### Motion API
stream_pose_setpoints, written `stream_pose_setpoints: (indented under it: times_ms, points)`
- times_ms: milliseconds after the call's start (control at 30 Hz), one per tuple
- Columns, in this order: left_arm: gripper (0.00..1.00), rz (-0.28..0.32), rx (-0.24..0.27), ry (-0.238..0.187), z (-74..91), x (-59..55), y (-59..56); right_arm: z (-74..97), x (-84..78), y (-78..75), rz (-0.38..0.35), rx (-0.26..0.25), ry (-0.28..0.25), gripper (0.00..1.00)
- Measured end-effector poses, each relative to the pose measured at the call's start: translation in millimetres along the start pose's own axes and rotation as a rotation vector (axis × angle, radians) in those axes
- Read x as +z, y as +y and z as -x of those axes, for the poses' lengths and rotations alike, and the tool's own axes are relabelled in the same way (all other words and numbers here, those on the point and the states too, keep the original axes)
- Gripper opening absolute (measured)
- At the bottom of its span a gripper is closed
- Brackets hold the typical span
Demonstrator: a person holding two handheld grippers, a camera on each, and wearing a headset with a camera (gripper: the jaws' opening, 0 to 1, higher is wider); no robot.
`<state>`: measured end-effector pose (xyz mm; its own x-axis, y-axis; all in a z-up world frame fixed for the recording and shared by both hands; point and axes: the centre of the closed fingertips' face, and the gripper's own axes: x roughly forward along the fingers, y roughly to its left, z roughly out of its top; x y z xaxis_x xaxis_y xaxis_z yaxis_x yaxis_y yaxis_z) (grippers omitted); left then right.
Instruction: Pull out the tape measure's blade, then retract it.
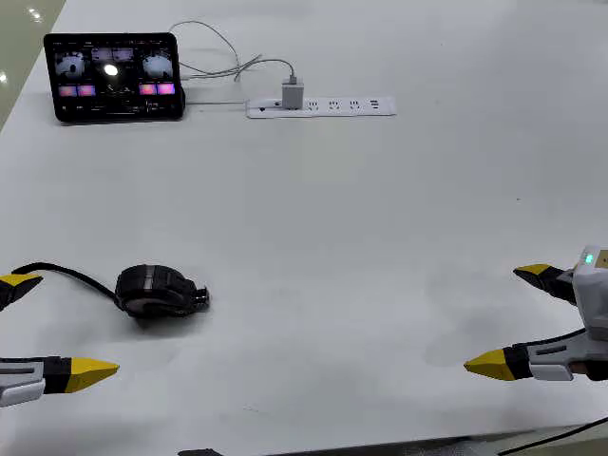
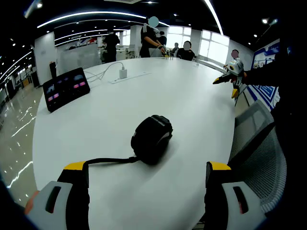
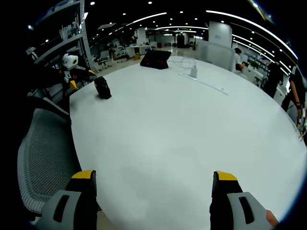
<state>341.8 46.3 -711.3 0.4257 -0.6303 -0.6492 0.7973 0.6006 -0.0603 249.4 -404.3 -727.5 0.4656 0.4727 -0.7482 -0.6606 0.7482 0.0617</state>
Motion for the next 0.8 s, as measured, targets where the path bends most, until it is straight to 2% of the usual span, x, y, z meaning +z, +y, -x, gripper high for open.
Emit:
stream_pose_setpoints:
  times_ms: [100, 167, 500, 600, 700, 733, 800]
  points:
    - [0.99, -0.005, 0.004, -0.011, -0.4, 2.8, 2.3, -0.2, 0.3, 1.5, -0.005, 0.007, 0.001, 0.99]
    - [0.99, -0.037, 0.020, -0.012, -0.2, 3.5, 4.6, -0.2, 1.2, 2.1, 0.002, 0.007, 0.003, 0.99]
    - [0.99, -0.042, 0.002, -0.022, -0.5, 4.8, 4.6, -1.2, 7.5, 2.6, 0.021, 0.000, -0.002, 0.99]
    - [0.99, -0.058, 0.002, -0.035, -0.8, 8.0, 5.0, -1.3, 11.5, 2.7, 0.029, 0.002, -0.015, 0.99]
    - [0.99, -0.077, 0.007, -0.026, -1.2, 8.5, 7.6, -2.2, 15.1, 1.9, 0.042, 0.002, -0.016, 0.99]
    - [0.99, -0.076, 0.001, -0.022, -1.5, 9.4, 7.4, -3.4, 22.2, -0.4, 0.080, -0.001, -0.047, 0.99]
    - [0.99, -0.087, -0.009, -0.010, -3.3, 9.1, 7.5, -3.2, 27.9, 0.1, 0.090, -0.001, -0.068, 0.99]
